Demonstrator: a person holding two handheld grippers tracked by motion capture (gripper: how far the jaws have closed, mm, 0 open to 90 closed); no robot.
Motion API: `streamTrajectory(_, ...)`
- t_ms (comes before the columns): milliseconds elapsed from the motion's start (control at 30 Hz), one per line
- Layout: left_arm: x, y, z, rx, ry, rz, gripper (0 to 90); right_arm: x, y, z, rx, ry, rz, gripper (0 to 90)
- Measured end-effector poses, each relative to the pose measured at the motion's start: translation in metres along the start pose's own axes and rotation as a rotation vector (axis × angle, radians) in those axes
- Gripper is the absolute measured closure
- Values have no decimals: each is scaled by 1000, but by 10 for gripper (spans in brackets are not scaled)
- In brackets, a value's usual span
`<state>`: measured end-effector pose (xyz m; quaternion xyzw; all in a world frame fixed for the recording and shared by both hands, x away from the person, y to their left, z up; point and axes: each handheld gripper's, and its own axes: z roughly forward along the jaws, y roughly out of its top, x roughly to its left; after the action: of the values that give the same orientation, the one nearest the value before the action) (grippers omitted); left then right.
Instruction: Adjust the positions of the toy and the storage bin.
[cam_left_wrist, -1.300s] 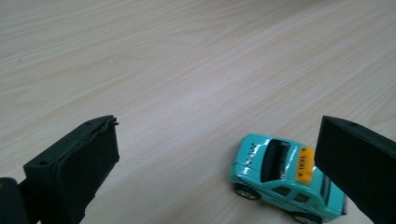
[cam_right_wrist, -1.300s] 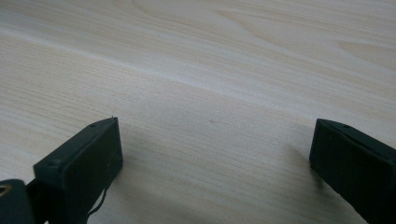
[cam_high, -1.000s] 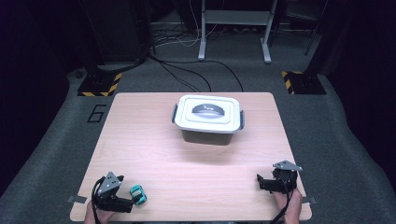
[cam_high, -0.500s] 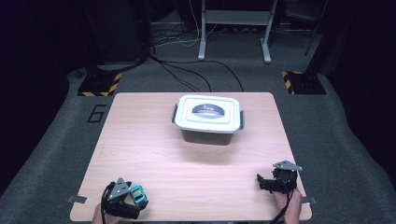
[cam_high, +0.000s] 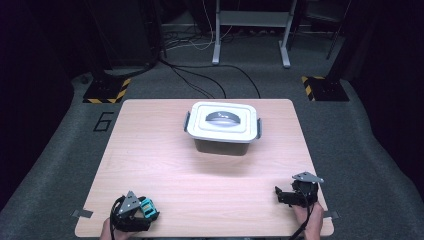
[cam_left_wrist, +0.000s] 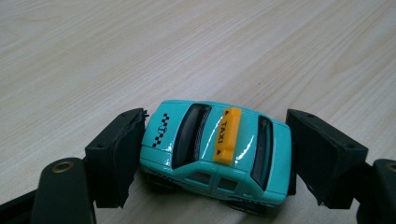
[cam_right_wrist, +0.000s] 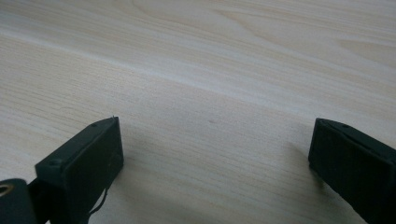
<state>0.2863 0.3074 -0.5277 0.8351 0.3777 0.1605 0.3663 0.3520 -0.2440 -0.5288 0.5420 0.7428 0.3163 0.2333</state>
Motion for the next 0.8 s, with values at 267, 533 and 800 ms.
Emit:
streamTrajectory(267, -1, 1, -1, -44, -24, -15, 225, 0, 0, 0, 0, 2, 1, 25)
streamTrajectory(533, 8, 7, -8, -51, 15, -20, 225, 0, 0, 0, -1, 4, 0, 26)
streamTrajectory(800, 23, 10, -19, -68, 96, -59, 226, 0, 0, 0, 0, 4, 1, 26)
